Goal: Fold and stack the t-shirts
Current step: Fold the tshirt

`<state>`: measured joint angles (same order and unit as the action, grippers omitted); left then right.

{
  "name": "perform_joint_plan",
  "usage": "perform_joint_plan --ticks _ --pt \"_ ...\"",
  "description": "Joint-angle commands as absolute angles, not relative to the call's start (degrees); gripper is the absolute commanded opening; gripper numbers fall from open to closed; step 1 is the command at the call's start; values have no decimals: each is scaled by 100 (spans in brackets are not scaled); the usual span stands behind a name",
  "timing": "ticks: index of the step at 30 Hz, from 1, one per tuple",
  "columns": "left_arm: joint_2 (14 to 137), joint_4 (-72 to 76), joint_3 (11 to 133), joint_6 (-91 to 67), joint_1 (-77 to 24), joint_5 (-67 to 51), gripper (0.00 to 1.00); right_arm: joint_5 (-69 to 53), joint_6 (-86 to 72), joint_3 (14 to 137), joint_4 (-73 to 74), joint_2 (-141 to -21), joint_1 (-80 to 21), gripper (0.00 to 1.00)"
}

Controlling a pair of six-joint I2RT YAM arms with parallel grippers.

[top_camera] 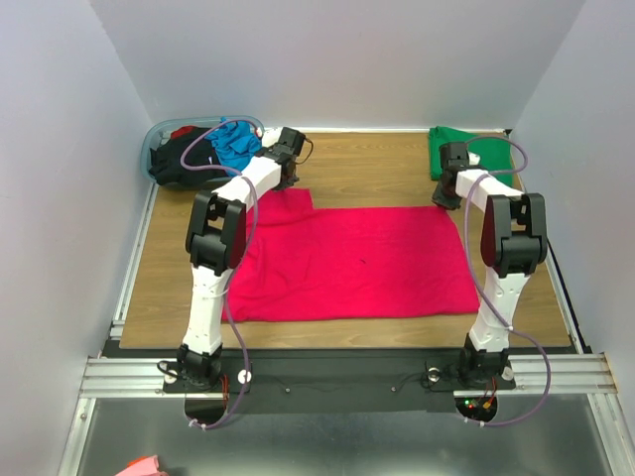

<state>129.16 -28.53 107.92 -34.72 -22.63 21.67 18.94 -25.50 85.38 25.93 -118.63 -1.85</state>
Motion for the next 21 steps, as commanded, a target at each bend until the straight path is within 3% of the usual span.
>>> perform_joint_plan --ticks 1,3,8,21 --pt "12323 -2672 10582 -3349 -2338 2356 0 2136 -2584 8429 2593 -11531 -246 23" --pt "12252 -2628 10530 -3357 -2347 2347 0 2171 -2584 8411 2593 -11522 -246 22" --pt "12077 -2628 10354 -3349 -2399 2399 0 2276 -2619 8350 2584 -11417 -264 0" --pt "10688 -2470 8370 -4068 -2689 2804 0 2101 -2637 7603 2584 -10460 -351 0"
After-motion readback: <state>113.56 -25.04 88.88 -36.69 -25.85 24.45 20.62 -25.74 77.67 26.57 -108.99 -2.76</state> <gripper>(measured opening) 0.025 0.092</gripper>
